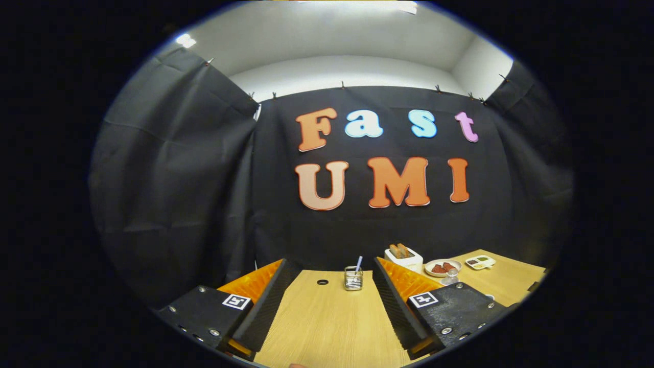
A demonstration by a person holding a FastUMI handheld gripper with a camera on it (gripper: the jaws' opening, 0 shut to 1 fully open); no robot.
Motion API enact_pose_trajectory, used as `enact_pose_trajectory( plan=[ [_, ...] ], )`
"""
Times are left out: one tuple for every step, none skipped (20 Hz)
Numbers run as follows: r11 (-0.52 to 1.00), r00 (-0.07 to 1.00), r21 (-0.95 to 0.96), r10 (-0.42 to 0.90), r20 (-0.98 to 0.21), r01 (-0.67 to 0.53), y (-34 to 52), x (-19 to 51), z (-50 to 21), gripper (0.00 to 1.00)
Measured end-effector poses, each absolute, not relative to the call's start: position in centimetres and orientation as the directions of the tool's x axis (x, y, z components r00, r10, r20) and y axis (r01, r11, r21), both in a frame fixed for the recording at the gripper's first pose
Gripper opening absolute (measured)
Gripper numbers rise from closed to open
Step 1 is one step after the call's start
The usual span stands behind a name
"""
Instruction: Take the bottle from table, then pour the juice into the cup, finally place the bottle on the coaster
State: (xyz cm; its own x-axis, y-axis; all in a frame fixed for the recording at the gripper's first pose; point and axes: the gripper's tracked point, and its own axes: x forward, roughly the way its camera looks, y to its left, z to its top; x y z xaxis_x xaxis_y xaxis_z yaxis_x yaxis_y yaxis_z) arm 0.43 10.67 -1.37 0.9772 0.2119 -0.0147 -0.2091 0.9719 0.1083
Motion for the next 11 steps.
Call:
enact_pose_trajectory(
  plan=[
    [0.969,0.974,0.103,0.226,-0.010,-0.224,11.5,-0.1,-1.2,0.97],
    [0.967,0.971,0.098,0.238,-0.002,-0.236,12.1,-0.6,-1.0,0.97],
    [0.964,0.968,0.093,0.250,0.001,-0.249,12.6,-0.8,-0.9,0.97],
    [0.960,0.963,0.083,0.268,0.001,-0.267,13.2,-1.0,-0.7,0.97],
    [0.959,0.961,0.073,0.276,0.000,-0.276,13.5,-1.1,-0.6,0.97],
    [0.960,0.962,0.068,0.273,-0.002,-0.272,13.4,-1.2,-0.5,0.97],
    [0.960,0.963,0.067,0.271,-0.001,-0.270,13.4,-1.2,-0.4,0.97],
    [0.961,0.964,0.073,0.266,-0.002,-0.265,13.3,-1.2,-0.5,0.97],
    [0.962,0.965,0.074,0.262,-0.003,-0.261,13.2,-1.2,-0.4,0.97],
    [0.966,0.968,0.072,0.251,-0.006,-0.250,12.8,-1.2,-0.5,0.97],
    [0.968,0.970,0.068,0.241,-0.006,-0.240,12.4,-1.1,-0.4,0.97]
  ],
)
